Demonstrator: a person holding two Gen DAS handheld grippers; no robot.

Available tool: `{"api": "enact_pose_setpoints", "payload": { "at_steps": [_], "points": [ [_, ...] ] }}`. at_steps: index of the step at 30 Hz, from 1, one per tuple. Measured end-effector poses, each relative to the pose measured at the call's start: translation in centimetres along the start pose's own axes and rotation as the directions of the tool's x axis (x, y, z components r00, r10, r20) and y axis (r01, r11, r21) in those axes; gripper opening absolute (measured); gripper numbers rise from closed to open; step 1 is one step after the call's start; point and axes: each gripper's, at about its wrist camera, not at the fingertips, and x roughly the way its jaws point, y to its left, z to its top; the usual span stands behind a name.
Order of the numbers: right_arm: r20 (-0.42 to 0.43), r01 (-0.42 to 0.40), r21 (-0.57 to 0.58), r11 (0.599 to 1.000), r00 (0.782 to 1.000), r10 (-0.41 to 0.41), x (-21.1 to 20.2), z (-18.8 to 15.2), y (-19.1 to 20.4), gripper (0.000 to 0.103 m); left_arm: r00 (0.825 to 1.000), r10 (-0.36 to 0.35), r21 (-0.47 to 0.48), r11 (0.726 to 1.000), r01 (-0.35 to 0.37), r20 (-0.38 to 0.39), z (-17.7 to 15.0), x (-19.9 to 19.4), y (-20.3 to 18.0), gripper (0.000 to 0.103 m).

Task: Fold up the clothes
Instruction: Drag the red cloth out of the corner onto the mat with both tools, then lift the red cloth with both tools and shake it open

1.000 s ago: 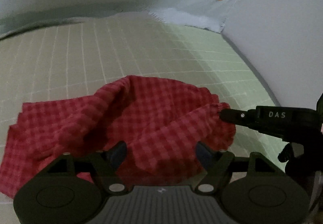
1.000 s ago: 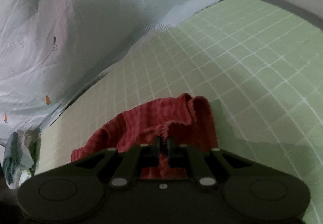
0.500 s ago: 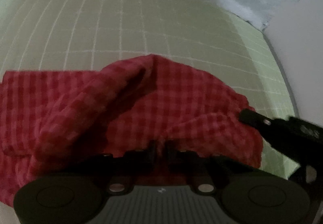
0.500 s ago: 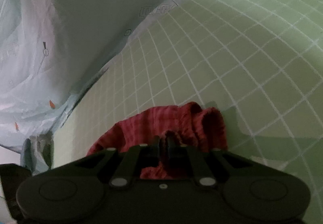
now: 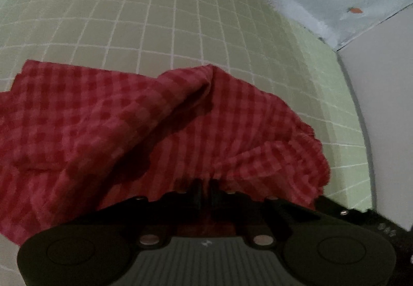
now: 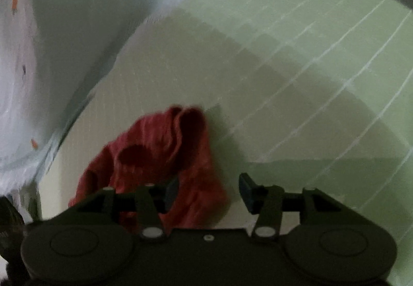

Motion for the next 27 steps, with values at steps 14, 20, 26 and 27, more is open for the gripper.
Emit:
{"api": "enact_pose_setpoints", "payload": {
  "at_steps": [14, 20, 26, 27],
  "points": [
    [-0.008, -0.024, 0.115, 0.993, 1.0, 0.025, 0.3, -1.2, -0.9, 0.051, 0.992, -0.089, 0.241, 0.968, 0.066, 0.087, -2.1, -3.7, -4.1, 0.061],
    [-0.049, -0.048, 0.114, 0.992, 0.997, 0.054, 1.7, 0.0, -1.1, 0.048, 0.996, -0.092, 0.337, 0.938, 0.079, 0.022, -2.0, -0.3, -7.3, 0.063],
    [-0.038, -0.109, 0.076, 0.991, 0.993, 0.112, 2.1, 1.0, -1.2, 0.022, 0.999, -0.022, 0.301, 0.954, 0.014, 0.026, -0.5, 1.9, -7.7, 0.002],
    [-0.019, -0.116, 0.06, 0.991, 0.993, 0.117, 1.7, 1.1, -1.1, 0.022, 0.998, -0.017, 0.285, 0.958, 0.0, 0.059, -0.1, 1.5, -7.4, 0.002]
  ]
}}
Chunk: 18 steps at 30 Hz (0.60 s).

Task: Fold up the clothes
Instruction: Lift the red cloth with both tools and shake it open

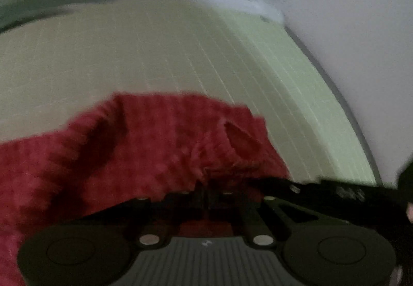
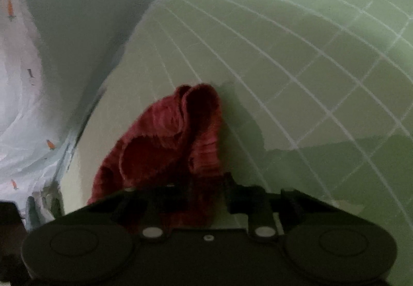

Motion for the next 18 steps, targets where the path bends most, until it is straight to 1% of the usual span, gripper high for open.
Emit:
{"api": "enact_pose_setpoints", "payload": {
  "at_steps": [1, 3, 5, 6, 8, 11, 13, 16, 18],
  "points": [
    [0.029, 0.001, -0.03, 1.0, 1.0, 0.0, -0.5, 0.1, 0.3, 0.022, 0.999, 0.017, -0.003, 1.0, -0.017, 0.031, 0.2, -0.7, 0.3, 0.002],
    [0.1, 0.02, -0.106, 0.994, 0.995, -0.01, -1.8, 0.1, 1.4, 0.021, 0.992, 0.067, -0.001, 0.998, -0.068, 0.108, 0.7, -3.0, 0.9, 0.001],
    [0.181, 0.049, -0.204, 0.978, 0.983, -0.011, -3.3, 0.1, 3.1, 0.021, 0.977, 0.108, -0.009, 0.994, -0.109, 0.184, 1.1, -5.6, 1.4, 0.001],
    [0.217, 0.063, -0.252, 0.966, 0.976, -0.007, -3.9, 0.1, 4.0, 0.021, 0.967, 0.127, -0.018, 0.992, -0.126, 0.222, 1.2, -7.1, 1.7, 0.001],
    [0.292, 0.092, -0.355, 0.93, 0.956, 0.017, -5.6, -0.1, 6.1, 0.021, 0.936, 0.161, -0.044, 0.987, -0.155, 0.312, 1.3, -10.7, 2.2, 0.001],
    [0.386, 0.115, -0.469, 0.876, 0.918, 0.087, -8.4, -0.4, 9.1, 0.021, 0.878, 0.207, -0.074, 0.978, -0.195, 0.432, 1.2, -16.0, 2.5, 0.001],
    [0.424, 0.097, -0.495, 0.864, 0.894, 0.142, -10.4, -0.5, 10.5, 0.021, 0.842, 0.219, -0.1, 0.976, -0.195, 0.493, 1.0, -19.2, 2.7, 0.001],
    [0.482, 0.098, -0.547, 0.831, 0.849, 0.217, -13.1, -1.1, 12.7, 0.021, 0.792, 0.22, -0.129, 0.976, -0.178, 0.57, 0.3, -23.8, 2.6, 0.001],
    [0.501, 0.096, -0.567, 0.818, 0.828, 0.25, -14.5, -1.7, 13.5, 0.021, 0.763, 0.211, -0.127, 0.978, -0.168, 0.611, -0.6, -26.0, 2.1, 0.001]
  ]
}}
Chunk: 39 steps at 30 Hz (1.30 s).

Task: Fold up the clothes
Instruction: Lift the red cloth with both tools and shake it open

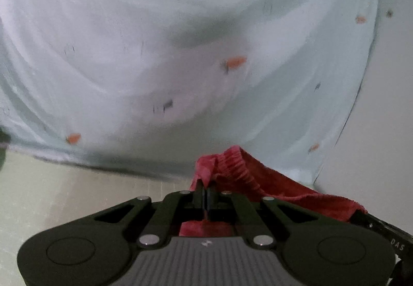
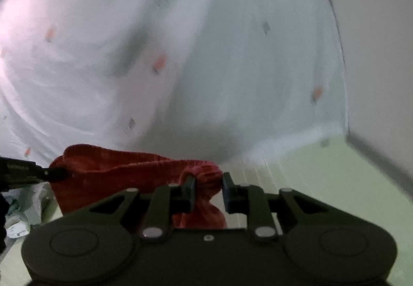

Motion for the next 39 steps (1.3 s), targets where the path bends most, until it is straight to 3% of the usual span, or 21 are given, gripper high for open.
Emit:
{"api": "enact_pose_setpoints", "payload": {
  "at_steps": [6, 13, 18, 24, 27, 29, 30, 31, 33, 34, 35, 36, 37, 38, 39],
  "points": [
    [0.106, -0.042, -0.041, 0.998, 0.993, 0.046, -3.8, 1.9, 2.2, 0.021, 0.994, -0.012, -0.004, 1.0, 0.013, 0.107, 1.7, -5.8, -0.4, 0.001],
    [0.225, -0.085, -0.094, 0.992, 0.969, 0.104, -8.2, 4.1, 4.8, 0.021, 0.98, 0.011, -0.006, 1.0, -0.01, 0.197, 3.1, -11.5, 0.4, 0.001],
    [0.248, -0.112, -0.111, 0.988, 0.959, 0.137, -9.8, 5.2, 5.8, 0.021, 0.972, 0.013, -0.016, 1.0, -0.01, 0.233, 4.3, -13.3, 1.0, 0.001],
    [0.225, -0.129, -0.095, 0.987, 0.963, 0.148, -6.0, 5.5, 7.7, 0.021, 0.977, 0.067, -0.04, 0.997, -0.06, 0.204, 5.2, -8.7, 0.9, 0.001],
    [0.184, -0.129, -0.048, 0.99, 0.973, 0.136, -1.9, 5.5, 7.7, 0.021, 0.988, 0.069, -0.088, 0.995, -0.057, 0.137, 5.5, -3.3, 3.2, 0.001],
    [0.15, -0.104, -0.06, 0.993, 0.982, 0.112, 2.0, 5.5, 7.4, 0.021, 0.989, 0.123, -0.073, 0.99, -0.118, 0.08, 5.5, 1.1, 4.2, 0.004],
    [0.124, -0.086, -0.068, 0.994, 0.988, 0.094, 4.1, 5.3, 7.3, 0.022, 0.988, 0.141, -0.058, 0.989, -0.137, 0.06, 5.3, 3.3, 4.7, 0.014],
    [0.09, -0.06, -0.081, 0.995, 0.994, 0.067, 6.2, 5.1, 7.1, 0.025, 0.984, 0.174, -0.062, 0.983, -0.171, 0.042, 4.9, 5.4, 5.4, 0.03],
    [0.014, 0.015, -0.124, 0.992, 1.0, -0.014, 10.4, 4.5, 6.8, 0.038, 0.972, 0.234, -0.066, 0.97, -0.234, -0.006, 3.9, 8.7, 6.6, 0.045],
    [-0.019, 0.069, -0.156, 0.985, 0.997, -0.072, 12.0, 4.1, 6.8, 0.056, 0.964, 0.262, -0.066, 0.962, -0.264, -0.035, 3.3, 10.0, 7.2, 0.048],
    [-0.043, 0.102, -0.175, 0.979, 0.993, -0.111, 13.1, 3.6, 6.8, 0.061, 0.955, 0.289, -0.065, 0.954, -0.293, -0.065, 2.7, 11.3, 7.8, 0.051],
    [-0.063, 0.124, -0.186, 0.975, 0.988, -0.138, 13.7, 3.0, 6.6, 0.062, 0.952, 0.294, -0.076, 0.951, -0.3, -0.085, 1.9, 11.7, 8.3, 0.065],
    [-0.098, 0.131, -0.199, 0.971, 0.983, -0.153, 14.0, 2.0, 6.5, 0.075, 0.95, 0.292, -0.087, 0.949, -0.302, -0.114, 0.7, 12.1, 8.9, 0.078],
    [-0.143, 0.129, -0.213, 0.968, 0.976, -0.162, 14.0, 0.7, 6.3, 0.093, 0.946, 0.29, -0.098, 0.947, -0.305, -0.143, -0.6, 12.4, 9.5, 0.079],
    [-0.187, 0.126, -0.227, 0.966, 0.967, -0.171, 14.0, -0.6, 6.1, 0.097, 0.936, 0.298, -0.095, 0.943, -0.319, -0.189, -2.1, 12.7, 10.0, 0.079]
  ]
}}
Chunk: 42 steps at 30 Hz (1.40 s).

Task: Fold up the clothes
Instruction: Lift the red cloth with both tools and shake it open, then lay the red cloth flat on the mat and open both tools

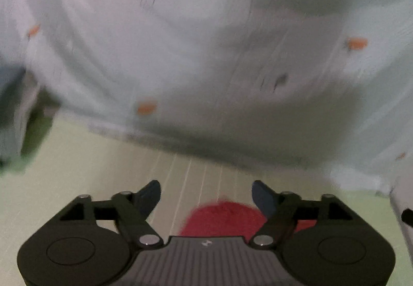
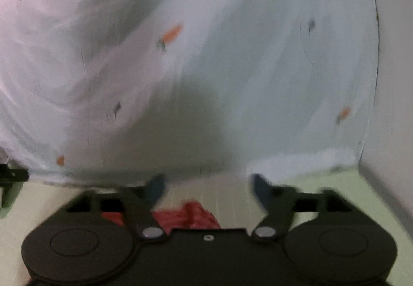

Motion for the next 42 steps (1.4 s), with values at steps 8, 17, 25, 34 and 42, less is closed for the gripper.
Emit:
{"api": "enact_pose_setpoints", "payload": {
  "at_steps": [8, 17, 25, 34, 42],
  "points": [
    [-0.323, -0.014, -0.117, 0.993, 0.946, -0.025, 1.6, -10.0, 0.9, 0.103, 0.93, 0.113, 0.035, 0.994, -0.107, -0.35, -12.0, 1.6, 2.6, 0.082],
    [-0.392, -0.037, -0.111, 0.993, 0.92, -0.01, 0.4, -13.8, 0.0, 0.082, 0.894, 0.106, 0.082, 0.994, -0.078, -0.436, -15.7, -0.2, 1.6, 0.084],
    [-0.385, -0.084, -0.02, 0.996, 0.92, 0.07, -0.1, -14.4, -1.8, 0.001, 0.856, 0.14, 0.107, 0.989, -0.1, -0.498, -16.3, 1.2, 2.0, 0.084],
    [-0.308, 0.395, 0.06, 0.917, 0.881, -0.359, -0.8, -11.9, -13.4, 0.02, 0.851, 0.156, 0.103, 0.987, -0.121, -0.501, -15.8, 1.4, 3.0, 0.086],
    [-0.362, 0.195, 0.214, 0.957, 0.926, -0.107, -3.1, -15.1, -9.4, 0.048, 0.86, 0.15, 0.056, 0.988, -0.141, -0.487, -15.7, 0.3, 4.8, 0.086]
  ]
}}
